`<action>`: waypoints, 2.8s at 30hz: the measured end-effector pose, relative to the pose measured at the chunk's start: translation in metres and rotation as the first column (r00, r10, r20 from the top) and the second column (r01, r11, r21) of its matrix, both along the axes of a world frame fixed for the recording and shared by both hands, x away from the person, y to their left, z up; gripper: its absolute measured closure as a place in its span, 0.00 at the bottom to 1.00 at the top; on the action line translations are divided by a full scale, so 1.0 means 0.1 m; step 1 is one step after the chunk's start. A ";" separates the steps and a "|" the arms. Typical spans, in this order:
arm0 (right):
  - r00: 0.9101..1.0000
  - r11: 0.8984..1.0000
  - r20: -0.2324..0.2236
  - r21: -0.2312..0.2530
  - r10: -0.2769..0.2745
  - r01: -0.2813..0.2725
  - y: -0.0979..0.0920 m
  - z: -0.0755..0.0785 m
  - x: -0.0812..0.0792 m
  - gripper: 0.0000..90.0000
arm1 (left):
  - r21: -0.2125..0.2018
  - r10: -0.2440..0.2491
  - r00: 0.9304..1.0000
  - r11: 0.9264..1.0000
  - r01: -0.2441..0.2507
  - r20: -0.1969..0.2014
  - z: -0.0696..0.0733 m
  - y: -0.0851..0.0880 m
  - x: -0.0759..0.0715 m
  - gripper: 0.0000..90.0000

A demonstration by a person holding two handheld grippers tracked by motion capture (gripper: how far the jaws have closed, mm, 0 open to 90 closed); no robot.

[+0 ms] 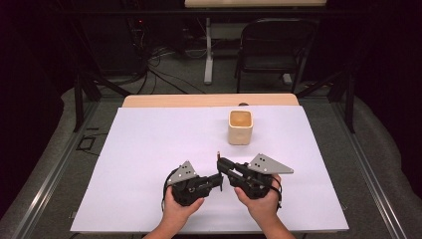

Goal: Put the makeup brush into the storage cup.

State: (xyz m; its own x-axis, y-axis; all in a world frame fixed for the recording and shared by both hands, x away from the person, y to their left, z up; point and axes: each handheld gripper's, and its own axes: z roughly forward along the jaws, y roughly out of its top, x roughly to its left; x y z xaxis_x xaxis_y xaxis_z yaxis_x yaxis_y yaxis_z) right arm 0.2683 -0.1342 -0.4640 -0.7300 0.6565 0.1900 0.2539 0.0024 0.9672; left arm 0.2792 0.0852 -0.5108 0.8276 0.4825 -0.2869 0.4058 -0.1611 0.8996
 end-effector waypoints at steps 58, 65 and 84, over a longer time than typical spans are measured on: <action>1.000 1.000 -0.031 -0.022 0.004 -0.005 0.01 0.01 -0.01 0.93 | 0.139 -0.010 0.993 0.990 -0.007 0.120 0.01 -0.04 -0.10 0.94; 1.000 1.000 -0.029 -0.023 0.008 -0.008 0.01 0.02 -0.01 0.93 | 0.138 -0.011 0.993 0.990 -0.006 0.121 0.01 -0.04 -0.10 0.94; 1.000 1.000 -0.030 -0.021 0.005 -0.006 0.01 0.02 -0.02 0.93 | 0.120 -0.001 0.994 0.993 -0.012 0.108 0.00 -0.03 -0.08 0.90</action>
